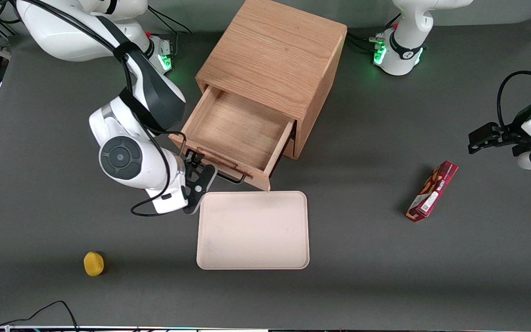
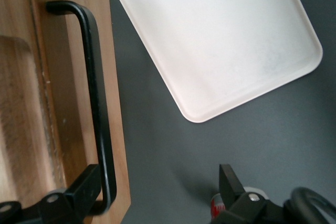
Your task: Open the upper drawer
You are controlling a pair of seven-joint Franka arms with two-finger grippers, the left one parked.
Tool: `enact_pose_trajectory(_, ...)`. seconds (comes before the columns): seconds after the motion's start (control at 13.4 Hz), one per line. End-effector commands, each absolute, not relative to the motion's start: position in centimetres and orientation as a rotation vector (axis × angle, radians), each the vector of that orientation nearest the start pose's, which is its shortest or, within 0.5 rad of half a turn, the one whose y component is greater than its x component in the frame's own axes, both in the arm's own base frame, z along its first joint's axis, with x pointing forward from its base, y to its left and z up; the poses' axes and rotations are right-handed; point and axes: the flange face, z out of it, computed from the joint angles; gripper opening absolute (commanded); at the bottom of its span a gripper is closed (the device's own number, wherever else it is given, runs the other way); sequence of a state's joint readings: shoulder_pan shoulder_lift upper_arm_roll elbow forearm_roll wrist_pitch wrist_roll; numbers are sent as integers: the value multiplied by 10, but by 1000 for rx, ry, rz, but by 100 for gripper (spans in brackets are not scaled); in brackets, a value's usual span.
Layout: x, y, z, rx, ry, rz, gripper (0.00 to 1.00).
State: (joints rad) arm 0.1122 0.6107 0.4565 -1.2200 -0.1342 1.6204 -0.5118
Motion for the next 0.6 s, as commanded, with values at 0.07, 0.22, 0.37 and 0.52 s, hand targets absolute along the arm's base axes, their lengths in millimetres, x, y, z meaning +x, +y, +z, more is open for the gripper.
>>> enact_pose_trajectory(0.07, 640, 281, 468, -2632, -1509, 232, 100)
enact_pose_trajectory(0.22, 639, 269, 497, -2670, -1483, 216, 100)
enact_pose_trajectory(0.37, 633, 240, 548, -2736, -1436, 118, 100)
enact_pose_trajectory(0.52, 626, 199, 582, -2783, -1399, 101, 100)
